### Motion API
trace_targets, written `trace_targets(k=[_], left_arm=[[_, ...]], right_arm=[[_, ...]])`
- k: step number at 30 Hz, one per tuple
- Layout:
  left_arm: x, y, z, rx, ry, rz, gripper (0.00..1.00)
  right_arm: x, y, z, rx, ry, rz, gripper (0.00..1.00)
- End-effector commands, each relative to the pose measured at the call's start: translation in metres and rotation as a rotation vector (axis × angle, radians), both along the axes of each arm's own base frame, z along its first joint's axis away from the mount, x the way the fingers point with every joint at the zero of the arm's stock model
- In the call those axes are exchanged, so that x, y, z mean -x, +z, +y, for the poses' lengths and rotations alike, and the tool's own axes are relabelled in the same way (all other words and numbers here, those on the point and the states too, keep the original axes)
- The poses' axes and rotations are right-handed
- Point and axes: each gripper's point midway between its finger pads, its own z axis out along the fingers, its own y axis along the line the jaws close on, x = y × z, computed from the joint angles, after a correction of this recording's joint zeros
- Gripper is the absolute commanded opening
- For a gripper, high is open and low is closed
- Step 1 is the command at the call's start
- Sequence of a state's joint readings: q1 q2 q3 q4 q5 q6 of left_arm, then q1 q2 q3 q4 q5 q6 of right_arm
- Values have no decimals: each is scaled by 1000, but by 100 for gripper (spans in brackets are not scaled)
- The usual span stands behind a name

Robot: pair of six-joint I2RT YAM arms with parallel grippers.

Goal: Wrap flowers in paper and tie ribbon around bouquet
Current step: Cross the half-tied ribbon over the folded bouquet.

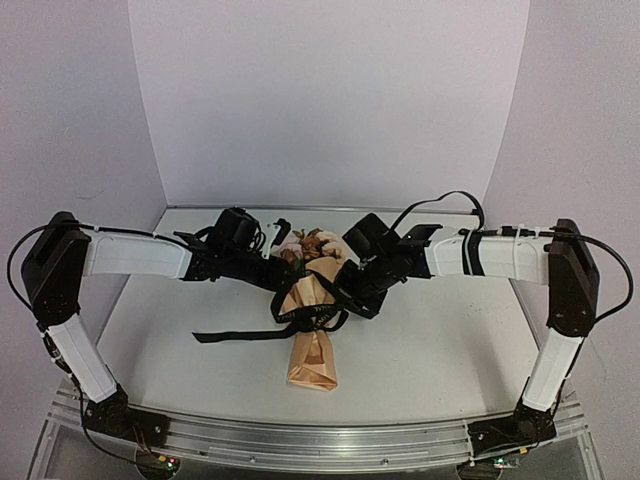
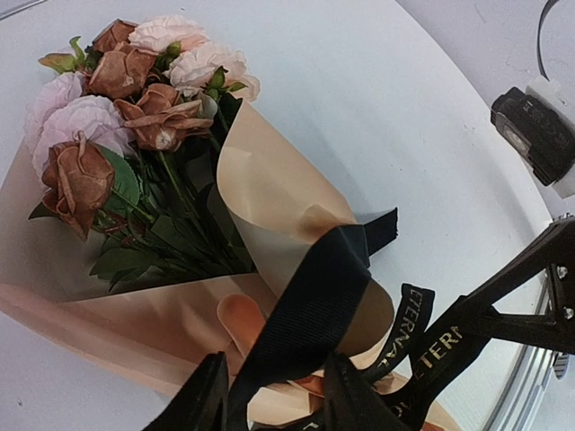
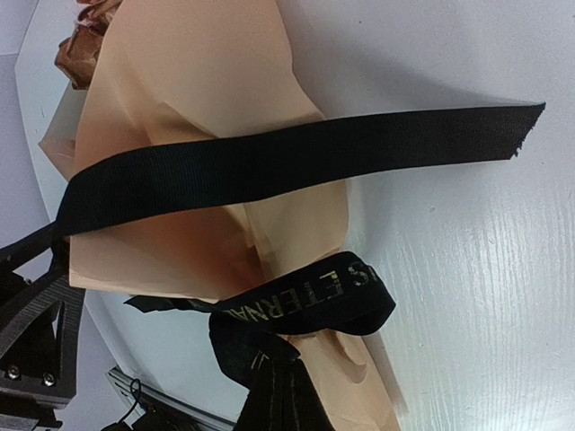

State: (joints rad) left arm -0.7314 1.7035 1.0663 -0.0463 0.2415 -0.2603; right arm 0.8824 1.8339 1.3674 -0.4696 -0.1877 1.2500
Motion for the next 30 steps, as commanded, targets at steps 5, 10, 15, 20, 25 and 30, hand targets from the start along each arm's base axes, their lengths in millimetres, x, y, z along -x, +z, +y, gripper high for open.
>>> trace_targets(k=[5, 10, 15, 20, 25, 30], left_arm=[[-6, 15, -11, 53, -43, -15, 16], [-11, 30, -2, 71, 6, -56, 1], [-14, 59, 13, 124, 55, -131, 0], [23, 97, 13, 255, -92, -225, 0], [91, 121, 1, 364, -395, -317, 1], [142, 103, -29, 218, -601, -419, 0]], right_arm=[[-7, 6, 6, 2, 9, -30, 0], [-7, 5, 7, 4, 12, -30, 0], [-13, 6, 10, 5, 17, -37, 0], [-26, 8, 18, -21, 43, -33, 0], [-43, 10, 28, -69, 92, -22, 0], [-56, 13, 39, -114, 135, -30, 0]])
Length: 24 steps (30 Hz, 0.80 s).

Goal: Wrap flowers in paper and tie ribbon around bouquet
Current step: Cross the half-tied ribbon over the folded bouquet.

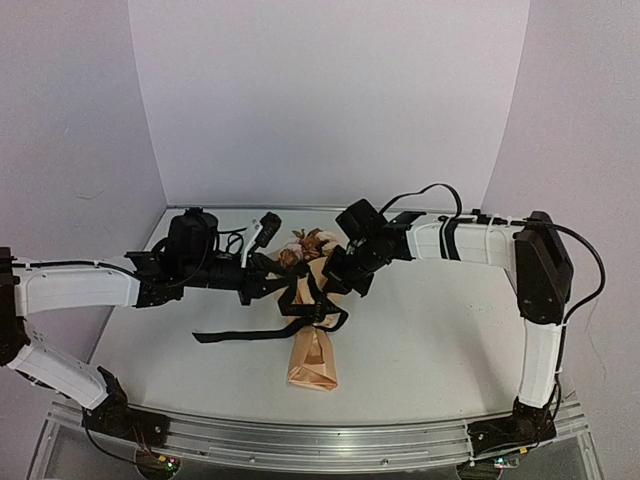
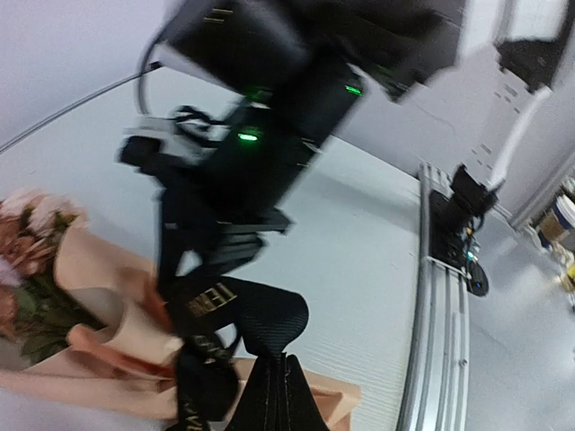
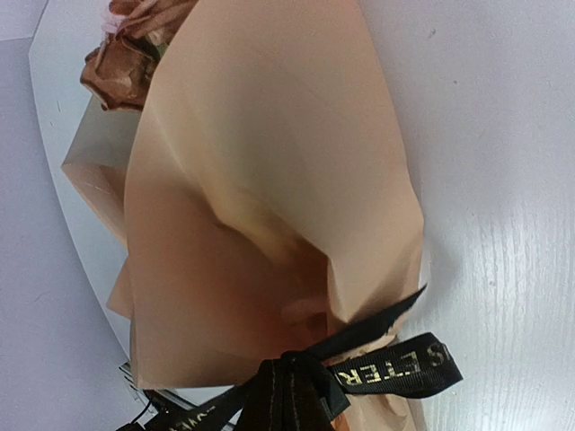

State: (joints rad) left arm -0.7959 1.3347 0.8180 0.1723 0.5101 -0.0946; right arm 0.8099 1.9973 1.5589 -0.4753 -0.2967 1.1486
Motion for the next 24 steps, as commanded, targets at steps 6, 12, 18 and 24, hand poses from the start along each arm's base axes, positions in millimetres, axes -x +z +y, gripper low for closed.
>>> trace_targets(k=[6, 12, 18, 24], left_arm=[[92, -23, -64, -170, -330, -299, 0], [114, -62, -94, -323, -419, -365, 0], [128, -80, -110, -386, -492, -397, 1], [122, -84, -115, -388, -445, -359, 8]], right_arm=[[-20, 23, 26, -103, 117, -49, 0], [-23, 23, 29, -109, 131, -54, 0], [-22, 17, 28, -99, 129, -45, 0], [-23, 18, 25, -85, 129, -56, 0]])
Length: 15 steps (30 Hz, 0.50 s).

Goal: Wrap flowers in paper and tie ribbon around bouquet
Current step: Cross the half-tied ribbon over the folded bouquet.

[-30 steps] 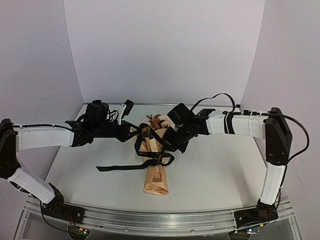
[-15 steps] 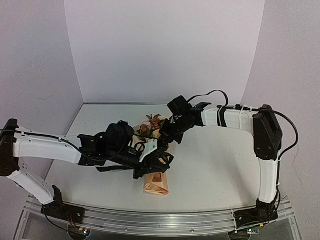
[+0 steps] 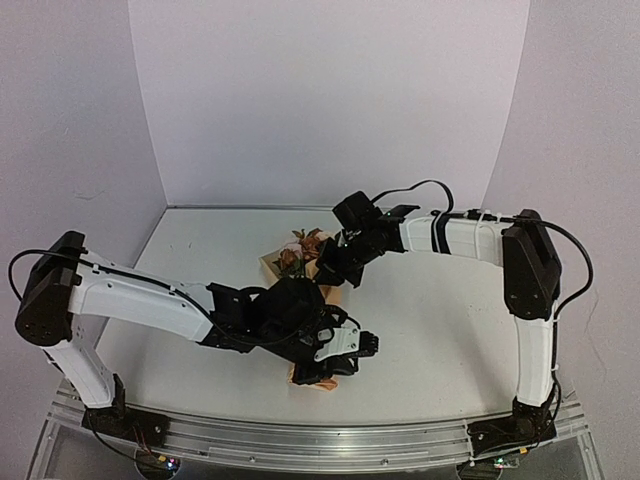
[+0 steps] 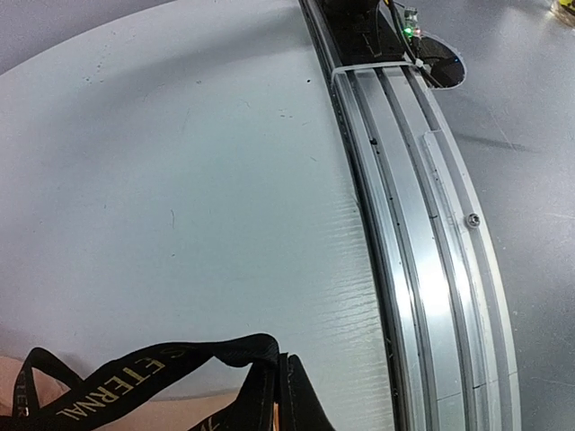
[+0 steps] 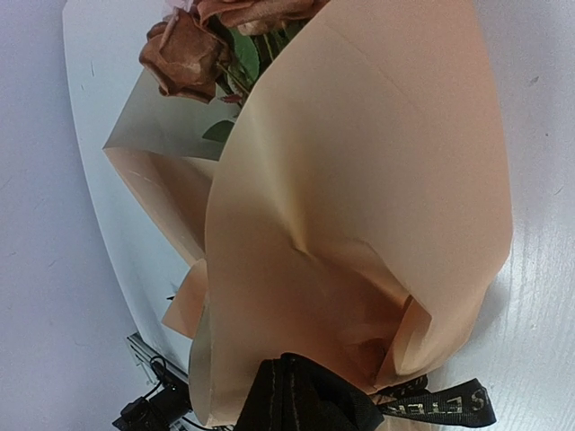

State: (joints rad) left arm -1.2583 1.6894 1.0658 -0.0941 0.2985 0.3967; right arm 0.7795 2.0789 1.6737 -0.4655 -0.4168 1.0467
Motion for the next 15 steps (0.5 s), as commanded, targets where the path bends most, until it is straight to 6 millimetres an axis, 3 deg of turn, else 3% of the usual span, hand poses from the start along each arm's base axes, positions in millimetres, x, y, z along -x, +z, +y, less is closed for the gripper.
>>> trace_targets(k=[1, 4, 8, 11, 13, 15], left_arm=[[-19, 23, -11, 57, 95, -5, 11], [-52, 52, -4, 186, 241, 89, 31], [-72, 88, 19, 345, 323, 192, 54], [-92, 111, 43, 468, 405, 263, 58], [-109, 120, 64, 537, 491, 303, 55], [-127, 117, 81, 555, 573, 324, 51]], right_arm=[[-6, 10, 2, -7, 9, -40, 0], [-5, 14, 0, -1, 11, -54, 0], [-3, 19, -4, 10, 17, -81, 0], [0, 24, -5, 19, 29, -103, 0], [1, 28, -6, 22, 31, -117, 0], [3, 30, -6, 24, 37, -125, 0]])
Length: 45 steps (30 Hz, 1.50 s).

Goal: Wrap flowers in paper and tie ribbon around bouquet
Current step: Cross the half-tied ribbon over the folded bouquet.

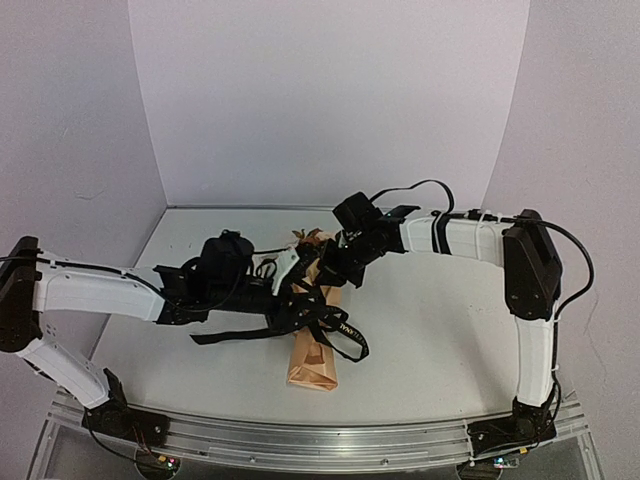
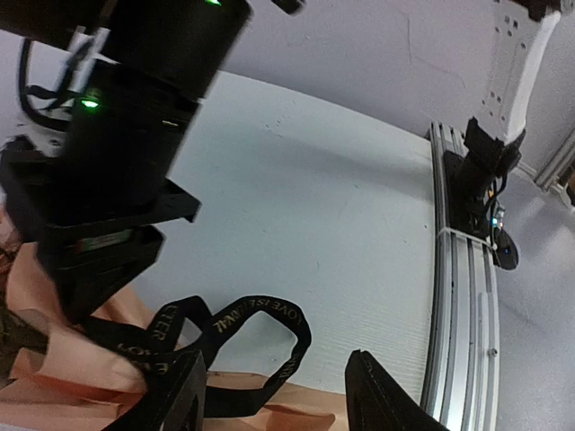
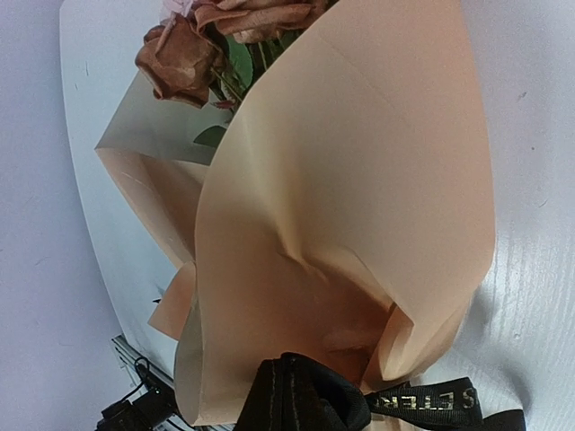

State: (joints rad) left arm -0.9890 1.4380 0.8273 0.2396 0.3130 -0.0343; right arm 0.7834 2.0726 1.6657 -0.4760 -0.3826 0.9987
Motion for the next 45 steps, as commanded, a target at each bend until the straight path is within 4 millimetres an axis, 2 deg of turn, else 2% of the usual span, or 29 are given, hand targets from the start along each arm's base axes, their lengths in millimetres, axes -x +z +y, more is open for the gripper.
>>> trace_targets(k=[1, 3, 6, 14, 26, 29, 33, 36, 39, 45], left_arm=[[-32, 38, 28, 198, 155, 80, 50], [-47, 27, 36, 172, 209, 125, 47], [-58, 15, 39, 160, 218, 186, 45], [-63, -2, 26, 145, 180, 253, 49], [-76, -8, 21, 134, 212, 250, 51], [-78, -3, 28, 129, 239, 232, 54], [-80, 10, 54, 161, 304, 196, 59], [-83, 4, 65, 152, 328, 210, 56], [-78, -8, 56, 122, 252, 259, 48], [-64, -11, 39, 140, 121, 301, 51]], right_arm=[[5, 34, -1, -12, 22, -89, 0], [7, 39, 1, -10, 33, -108, 0], [11, 50, 2, -2, 48, -156, 0], [25, 71, 11, -14, 96, -219, 0], [37, 79, 18, -12, 139, -258, 0], [38, 81, 17, -15, 143, -262, 0], [40, 81, 18, -17, 153, -261, 0], [41, 81, 18, -16, 157, -264, 0], [40, 81, 17, -13, 155, -268, 0], [38, 81, 20, -16, 144, -263, 0]])
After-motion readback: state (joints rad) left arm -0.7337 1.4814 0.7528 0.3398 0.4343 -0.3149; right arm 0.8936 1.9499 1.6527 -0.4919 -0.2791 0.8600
